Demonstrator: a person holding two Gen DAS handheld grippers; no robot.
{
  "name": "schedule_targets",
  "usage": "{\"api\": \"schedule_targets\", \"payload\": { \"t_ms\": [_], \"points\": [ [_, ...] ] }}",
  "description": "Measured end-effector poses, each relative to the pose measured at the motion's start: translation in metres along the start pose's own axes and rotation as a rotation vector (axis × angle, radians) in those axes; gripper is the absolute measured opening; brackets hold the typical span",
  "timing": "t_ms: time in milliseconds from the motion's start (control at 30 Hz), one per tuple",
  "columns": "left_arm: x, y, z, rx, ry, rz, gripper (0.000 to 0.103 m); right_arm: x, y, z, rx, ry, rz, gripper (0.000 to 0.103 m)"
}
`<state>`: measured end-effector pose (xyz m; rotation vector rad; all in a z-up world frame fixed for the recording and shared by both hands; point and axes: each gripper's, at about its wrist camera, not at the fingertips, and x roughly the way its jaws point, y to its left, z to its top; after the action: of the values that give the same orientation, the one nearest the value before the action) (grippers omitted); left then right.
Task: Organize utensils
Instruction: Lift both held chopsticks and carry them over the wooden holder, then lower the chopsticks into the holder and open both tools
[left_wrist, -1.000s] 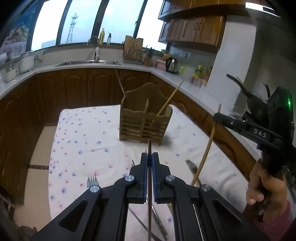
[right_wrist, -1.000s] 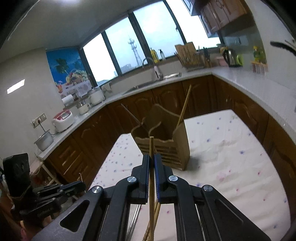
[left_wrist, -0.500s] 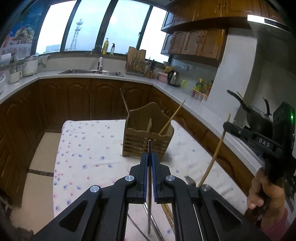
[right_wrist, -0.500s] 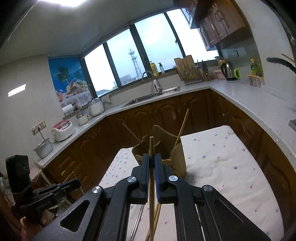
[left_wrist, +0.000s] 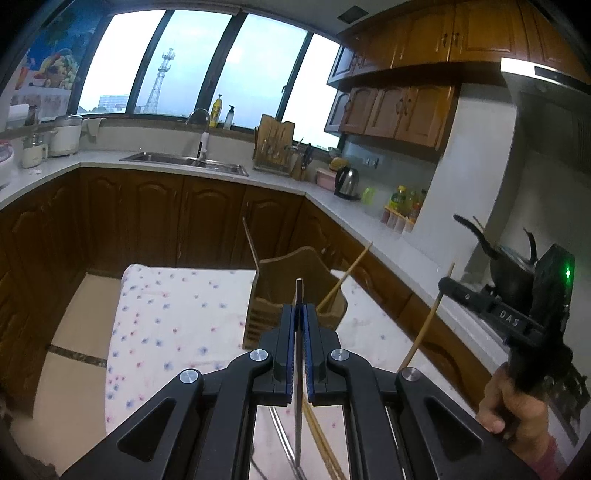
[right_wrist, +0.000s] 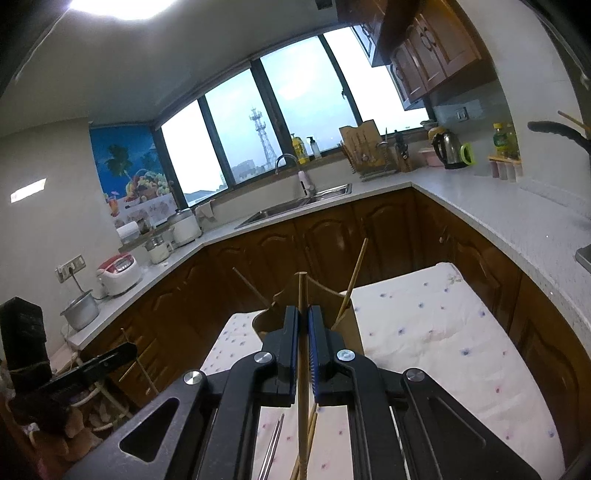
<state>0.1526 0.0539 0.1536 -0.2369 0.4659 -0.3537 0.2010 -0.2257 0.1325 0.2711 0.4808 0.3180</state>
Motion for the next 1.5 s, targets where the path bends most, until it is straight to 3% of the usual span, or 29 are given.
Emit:
{"api": "schedule_targets", "payload": {
  "t_ms": [400, 733, 1067, 1300, 1500],
  "points": [
    [0.043, 0.018, 0.053, -0.009, -0.120, -0.003, 0.002, 0.028, 0.001, 0.054, -0.007, -0.111, -0.016, 0.005],
    [0.113, 0.033, 0.085, -0.012, -0.221, 0.004, 0.002, 0.064, -0.007, 0.091, -0.011, -0.214, -0.061, 0.005],
    [0.203, 0.043, 0.043, -0.038, -0.230, 0.077, 0.002, 0.108, -0.023, 0.061, -0.004, -0.213, -0.096, 0.005],
    [0.258, 0.043, 0.008, -0.053, -0.154, 0.097, 0.002, 0.128, -0.034, 0.030, 0.029, -0.144, -0.102, 0.005],
    [0.272, 0.047, 0.010, -0.061, -0.104, 0.096, 0.003, 0.132, -0.043, 0.020, 0.058, -0.114, -0.104, 0.006]
  ]
}}
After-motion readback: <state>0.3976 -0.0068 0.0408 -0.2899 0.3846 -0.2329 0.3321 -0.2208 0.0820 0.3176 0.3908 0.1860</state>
